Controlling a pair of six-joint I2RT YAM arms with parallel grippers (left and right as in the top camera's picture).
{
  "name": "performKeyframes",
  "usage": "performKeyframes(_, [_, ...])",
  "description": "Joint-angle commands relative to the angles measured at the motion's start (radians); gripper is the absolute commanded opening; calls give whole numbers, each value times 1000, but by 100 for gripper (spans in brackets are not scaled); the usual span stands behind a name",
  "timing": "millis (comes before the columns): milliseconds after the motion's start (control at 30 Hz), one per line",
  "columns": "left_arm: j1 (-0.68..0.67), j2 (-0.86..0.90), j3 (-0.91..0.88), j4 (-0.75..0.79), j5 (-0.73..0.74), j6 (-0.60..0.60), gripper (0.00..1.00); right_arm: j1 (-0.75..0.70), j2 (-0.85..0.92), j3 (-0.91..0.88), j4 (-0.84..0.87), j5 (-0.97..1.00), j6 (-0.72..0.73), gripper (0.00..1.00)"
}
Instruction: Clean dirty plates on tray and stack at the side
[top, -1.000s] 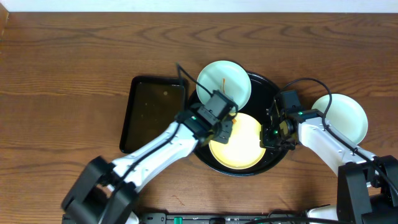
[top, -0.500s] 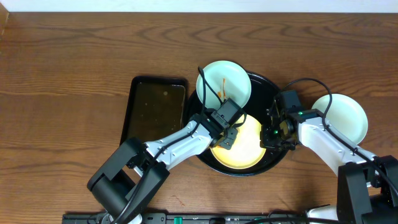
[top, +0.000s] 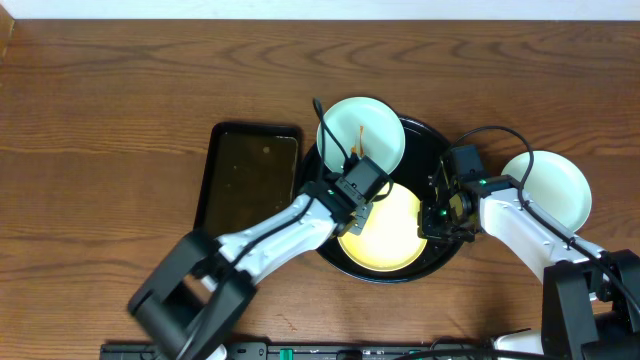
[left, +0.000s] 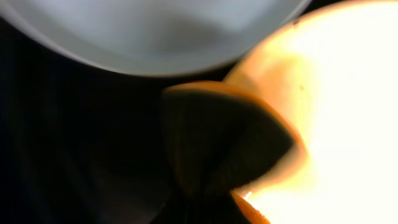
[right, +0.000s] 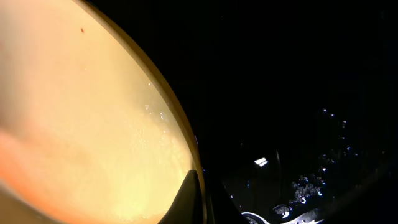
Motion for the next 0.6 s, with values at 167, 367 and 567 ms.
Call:
performKeyframes(167, [53,-192,6,-69,-76,10,8,0,19,-7,-12,72,2,1])
performKeyframes(367, [146,-215,6,-174,-76,-79,8,0,19,-7,-12,72,2,4])
performKeyframes(567, [289,-215,5,-219,27,-101,8,0,19,-11,-9,64,2,15])
